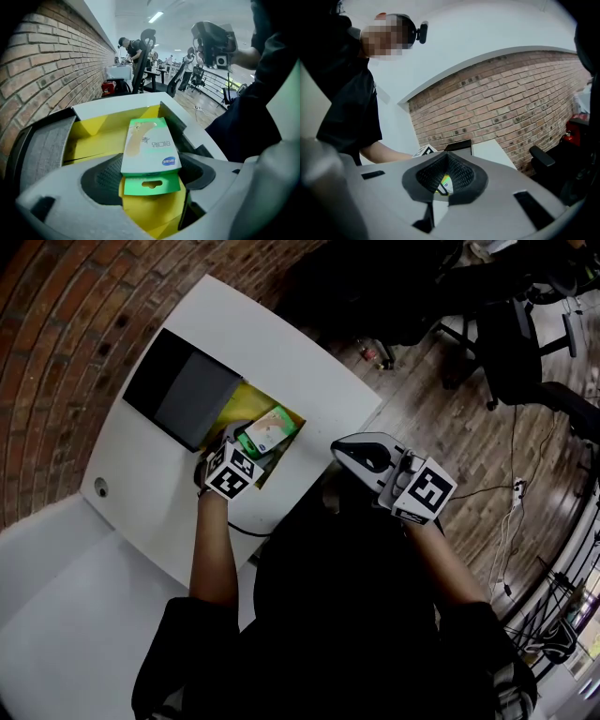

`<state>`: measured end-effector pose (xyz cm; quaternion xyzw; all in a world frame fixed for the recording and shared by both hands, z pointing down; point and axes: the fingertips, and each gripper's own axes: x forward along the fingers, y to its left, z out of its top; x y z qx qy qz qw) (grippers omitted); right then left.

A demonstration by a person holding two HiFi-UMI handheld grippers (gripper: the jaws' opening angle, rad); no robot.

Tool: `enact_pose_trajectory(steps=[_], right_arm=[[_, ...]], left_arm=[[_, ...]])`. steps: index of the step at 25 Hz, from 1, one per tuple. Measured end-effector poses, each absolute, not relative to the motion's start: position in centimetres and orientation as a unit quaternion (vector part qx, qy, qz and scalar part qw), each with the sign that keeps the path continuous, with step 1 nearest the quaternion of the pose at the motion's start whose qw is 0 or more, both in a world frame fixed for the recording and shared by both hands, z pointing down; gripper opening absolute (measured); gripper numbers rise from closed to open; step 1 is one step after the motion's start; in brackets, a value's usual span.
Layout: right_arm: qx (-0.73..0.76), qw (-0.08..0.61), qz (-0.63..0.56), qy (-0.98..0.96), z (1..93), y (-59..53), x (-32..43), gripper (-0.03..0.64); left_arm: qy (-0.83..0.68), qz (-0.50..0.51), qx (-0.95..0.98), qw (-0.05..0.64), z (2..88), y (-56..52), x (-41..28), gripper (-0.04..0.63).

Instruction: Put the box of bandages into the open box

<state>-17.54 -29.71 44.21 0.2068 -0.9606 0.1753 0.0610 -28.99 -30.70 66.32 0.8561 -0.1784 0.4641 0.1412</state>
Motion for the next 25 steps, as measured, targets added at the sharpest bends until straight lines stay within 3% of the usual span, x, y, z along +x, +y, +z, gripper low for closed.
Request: enact_pose_trajectory(steps=[16, 25], right_arm=[[0.189, 0.064, 0.179, -0.963, 44.7, -29.6, -16.8, 0.006], [0.149, 0.04, 0.151, -0.977, 42.4, -28.8, -14.8, 0.006]], left_arm=[[-0.173, 0.46, 0.858, 0.149, 65.2, -30.3, -29.4, 0.37], [-0.288, 0.393, 0.861, 0.142, 59.1, -29.7, -29.9, 0.37]])
